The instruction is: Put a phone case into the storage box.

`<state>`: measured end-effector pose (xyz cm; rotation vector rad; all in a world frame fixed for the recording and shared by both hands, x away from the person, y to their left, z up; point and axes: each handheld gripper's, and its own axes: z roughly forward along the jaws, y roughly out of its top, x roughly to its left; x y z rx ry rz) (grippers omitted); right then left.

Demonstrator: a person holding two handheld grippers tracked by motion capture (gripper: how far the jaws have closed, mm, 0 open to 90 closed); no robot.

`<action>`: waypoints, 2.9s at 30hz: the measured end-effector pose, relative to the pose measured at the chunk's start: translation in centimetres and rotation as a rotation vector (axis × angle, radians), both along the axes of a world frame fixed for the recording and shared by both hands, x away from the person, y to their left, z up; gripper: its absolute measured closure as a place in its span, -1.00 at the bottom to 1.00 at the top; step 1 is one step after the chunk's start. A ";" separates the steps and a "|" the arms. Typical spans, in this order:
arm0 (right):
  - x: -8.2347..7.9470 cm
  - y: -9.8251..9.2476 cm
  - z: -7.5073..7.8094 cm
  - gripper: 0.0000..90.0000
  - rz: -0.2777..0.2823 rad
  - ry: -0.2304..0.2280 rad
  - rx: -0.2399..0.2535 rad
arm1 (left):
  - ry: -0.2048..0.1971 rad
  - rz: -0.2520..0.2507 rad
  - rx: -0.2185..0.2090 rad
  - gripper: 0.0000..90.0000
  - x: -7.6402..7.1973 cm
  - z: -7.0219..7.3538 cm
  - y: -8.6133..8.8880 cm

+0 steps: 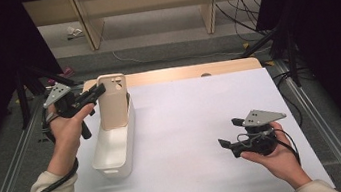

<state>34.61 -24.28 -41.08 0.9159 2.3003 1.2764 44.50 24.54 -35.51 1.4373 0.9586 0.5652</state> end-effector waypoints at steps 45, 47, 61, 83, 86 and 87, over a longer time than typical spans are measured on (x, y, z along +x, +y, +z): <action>0.1 0.0 -0.1 -0.63 0.001 0.005 0.001 | 0.112 0.032 0.073 0.80 3.6 -2.8 0.6; 0.1 0.0 -0.1 -0.63 0.001 0.006 0.002 | 0.119 0.035 0.076 0.80 3.8 -2.9 0.6; 0.1 0.0 -0.2 -0.63 0.002 0.008 0.000 | 0.152 0.044 0.083 0.80 4.7 -4.0 0.7; 0.1 -0.1 -0.2 -0.63 0.002 0.013 0.002 | 0.186 0.048 0.100 0.80 5.6 -5.0 0.5; 0.1 0.0 -0.2 -0.63 0.002 0.012 0.002 | 0.193 0.048 0.101 0.80 5.7 -5.2 0.4; 0.1 0.0 -0.2 -0.63 0.002 0.012 0.001 | 0.194 0.048 0.103 0.80 5.7 -5.2 0.4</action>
